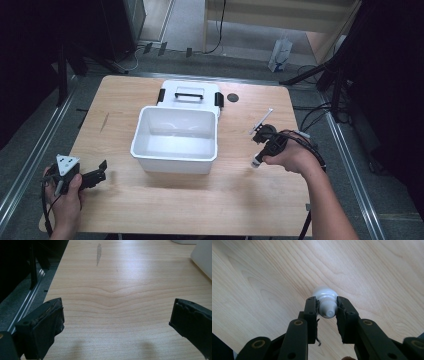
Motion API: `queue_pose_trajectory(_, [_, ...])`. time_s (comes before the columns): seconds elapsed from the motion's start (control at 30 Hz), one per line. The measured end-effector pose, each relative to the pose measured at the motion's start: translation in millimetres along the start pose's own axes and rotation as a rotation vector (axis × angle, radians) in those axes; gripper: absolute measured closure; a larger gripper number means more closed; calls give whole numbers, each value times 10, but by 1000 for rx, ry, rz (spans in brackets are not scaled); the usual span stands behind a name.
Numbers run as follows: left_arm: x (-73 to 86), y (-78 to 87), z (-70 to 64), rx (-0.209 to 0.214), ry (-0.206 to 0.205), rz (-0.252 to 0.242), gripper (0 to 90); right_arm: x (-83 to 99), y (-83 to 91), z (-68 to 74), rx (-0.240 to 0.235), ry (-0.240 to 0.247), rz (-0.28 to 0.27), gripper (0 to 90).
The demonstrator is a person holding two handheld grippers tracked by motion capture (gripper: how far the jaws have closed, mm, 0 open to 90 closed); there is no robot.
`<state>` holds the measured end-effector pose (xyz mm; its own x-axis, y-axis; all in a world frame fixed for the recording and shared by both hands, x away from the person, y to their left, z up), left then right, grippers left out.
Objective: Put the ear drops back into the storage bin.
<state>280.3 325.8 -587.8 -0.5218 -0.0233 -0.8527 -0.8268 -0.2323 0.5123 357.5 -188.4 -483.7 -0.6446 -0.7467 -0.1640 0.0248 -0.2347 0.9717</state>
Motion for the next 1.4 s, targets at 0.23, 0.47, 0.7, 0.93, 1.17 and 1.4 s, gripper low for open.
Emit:
queue_pose_trajectory(0.23, [1,-3,-1,3,-1,4,0,-183,166,67,-1,24,-13,725])
queue_pose_trajectory(0.47, [-4,-6,-11,8,-3,1,0,-381,337,151,13,67,-16,725])
queue_pose_trajectory(0.7, [-4,-7,-15,10,-1,4,0,-565,501,234,29,94,-29,725])
queue_pose_trajectory(0.93, [-3,-8,-16,12,-1,8,0,-744,628,298,44,116,-52,725])
queue_pose_trajectory(1.17, [-3,-11,-16,13,0,9,0,-934,737,424,40,156,-66,725])
queue_pose_trajectory(1.4, [-3,-12,-17,14,-1,10,0,-1136,812,571,37,203,-80,725])
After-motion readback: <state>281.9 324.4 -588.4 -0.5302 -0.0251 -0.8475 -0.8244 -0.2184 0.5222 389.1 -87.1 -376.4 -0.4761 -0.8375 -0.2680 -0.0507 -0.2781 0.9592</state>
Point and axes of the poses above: each handheld gripper's, and its own axes: y roughly backward along the jaws, x roughly out of its underside, z roughly to its left, the point moved 7 cm from there along -y, roughly forward along the jaws, and after that the axes turned 13 degrees about -x, right-handed, at the moved point
